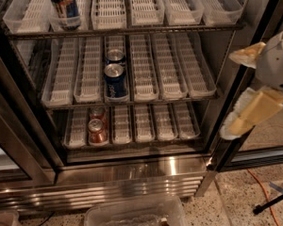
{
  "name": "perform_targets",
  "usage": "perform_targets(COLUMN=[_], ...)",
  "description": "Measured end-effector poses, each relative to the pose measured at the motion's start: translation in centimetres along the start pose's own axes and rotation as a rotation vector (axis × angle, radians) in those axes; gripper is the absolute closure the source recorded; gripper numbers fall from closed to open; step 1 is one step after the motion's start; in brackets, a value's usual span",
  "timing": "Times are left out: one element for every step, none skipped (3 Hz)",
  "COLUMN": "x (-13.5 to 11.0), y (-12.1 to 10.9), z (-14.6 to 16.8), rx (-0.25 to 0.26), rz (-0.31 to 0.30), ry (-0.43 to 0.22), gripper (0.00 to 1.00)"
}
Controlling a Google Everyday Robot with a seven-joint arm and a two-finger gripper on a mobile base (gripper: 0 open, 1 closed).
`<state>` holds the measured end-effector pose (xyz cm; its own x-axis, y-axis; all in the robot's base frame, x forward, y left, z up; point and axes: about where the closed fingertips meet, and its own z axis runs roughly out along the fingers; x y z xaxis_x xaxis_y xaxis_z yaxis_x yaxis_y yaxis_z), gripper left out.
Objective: Pick redbull can from top shelf of fridge
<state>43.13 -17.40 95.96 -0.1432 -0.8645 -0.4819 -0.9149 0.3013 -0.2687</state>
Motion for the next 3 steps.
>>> perform_targets(x=[-1.3,-1.5,-3.1], y=[1.1,2.5,3.1], z=[2.1,5.4,4.3], rx=[0.033,0.063,0.099], rz=[-0.013,0.004,-0.020], ry=[-0.169,-0.334,-0.417], gripper=[0.00,0.00,0.00])
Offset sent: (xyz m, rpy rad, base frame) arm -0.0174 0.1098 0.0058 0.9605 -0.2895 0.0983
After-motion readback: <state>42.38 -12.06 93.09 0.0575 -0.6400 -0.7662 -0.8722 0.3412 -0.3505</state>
